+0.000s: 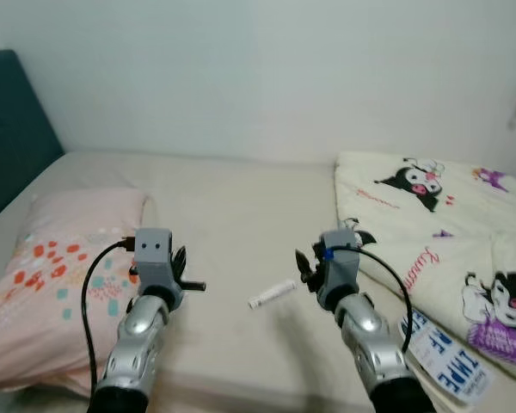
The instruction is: Clean up the room
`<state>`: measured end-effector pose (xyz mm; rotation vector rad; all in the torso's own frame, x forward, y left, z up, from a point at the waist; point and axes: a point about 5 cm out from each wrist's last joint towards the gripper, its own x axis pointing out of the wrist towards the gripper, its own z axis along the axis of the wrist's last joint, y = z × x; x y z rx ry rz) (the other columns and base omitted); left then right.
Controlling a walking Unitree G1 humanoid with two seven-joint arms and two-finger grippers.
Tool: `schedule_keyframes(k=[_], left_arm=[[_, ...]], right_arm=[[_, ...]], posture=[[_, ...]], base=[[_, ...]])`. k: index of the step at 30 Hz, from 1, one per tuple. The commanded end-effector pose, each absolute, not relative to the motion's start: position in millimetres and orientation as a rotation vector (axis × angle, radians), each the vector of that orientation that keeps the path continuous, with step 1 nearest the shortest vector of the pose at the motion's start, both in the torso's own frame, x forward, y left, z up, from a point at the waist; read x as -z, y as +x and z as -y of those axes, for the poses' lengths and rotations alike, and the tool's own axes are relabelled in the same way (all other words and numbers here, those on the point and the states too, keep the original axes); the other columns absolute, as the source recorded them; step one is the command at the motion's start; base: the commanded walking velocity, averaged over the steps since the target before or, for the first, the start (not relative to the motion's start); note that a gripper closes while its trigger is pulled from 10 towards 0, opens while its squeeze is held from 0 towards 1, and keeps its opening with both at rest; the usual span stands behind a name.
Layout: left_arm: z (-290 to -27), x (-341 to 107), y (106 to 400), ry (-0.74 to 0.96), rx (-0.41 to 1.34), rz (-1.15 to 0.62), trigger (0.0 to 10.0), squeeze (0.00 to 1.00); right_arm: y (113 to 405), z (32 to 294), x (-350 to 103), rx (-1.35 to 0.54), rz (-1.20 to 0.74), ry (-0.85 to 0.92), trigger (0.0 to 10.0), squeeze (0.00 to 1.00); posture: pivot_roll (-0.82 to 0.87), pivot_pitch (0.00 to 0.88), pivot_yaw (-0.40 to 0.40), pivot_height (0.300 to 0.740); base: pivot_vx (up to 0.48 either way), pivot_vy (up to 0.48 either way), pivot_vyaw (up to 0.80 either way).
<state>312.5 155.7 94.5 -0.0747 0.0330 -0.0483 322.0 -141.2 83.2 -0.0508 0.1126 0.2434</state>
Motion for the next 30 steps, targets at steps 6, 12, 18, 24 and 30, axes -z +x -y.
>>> schedule_keyframes(k=[6, 12, 18, 24, 30], left_arm=[[-159.5, -94.5, 312.3, -0.059, 0.046, -0.032, 10.0, 0.0], [-161.4, -95.8, 312.5, -0.044, 0.042, -0.028, 10.0, 0.0], [-158.5, -98.4, 311.6, -0.024, 0.056, -0.017, 10.0, 0.0], [-156.6, -98.9, 311.3, -0.015, 0.068, -0.015, 10.0, 0.0], [-154.7, -98.1, 311.9, -0.029, 0.077, -0.023, 10.0, 0.0]], right_arm=[[322.1, 136.7, -83.7, -0.251, -0.105, -0.043, 10.0, 0.0], [322.2, 135.0, -83.6, -0.253, -0.104, -0.039, 10.0, 0.0], [322.4, 133.2, -83.0, -0.256, -0.105, -0.036, 10.0, 0.0], [322.0, 132.7, -82.4, -0.256, -0.105, -0.032, 10.0, 0.0], [321.3, 134.4, -81.3, -0.25, -0.106, -0.028, 10.0, 0.0]], posture=[[0.0, 0.0, -0.014, 0.74], [0.0, 0.0, -0.017, 0.74], [0.01, 0.0, -0.016, 0.74], [0.01, 0.0, -0.013, 0.74], [0.01, 0.0, -0.008, 0.74]], base=[[0.0, 0.479, 0.0], [0.0, 0.319, 0.0], [0.0, -0.4, 0.0], [0.0, -0.48, 0.0], [0.0, -0.32, 0.0]])
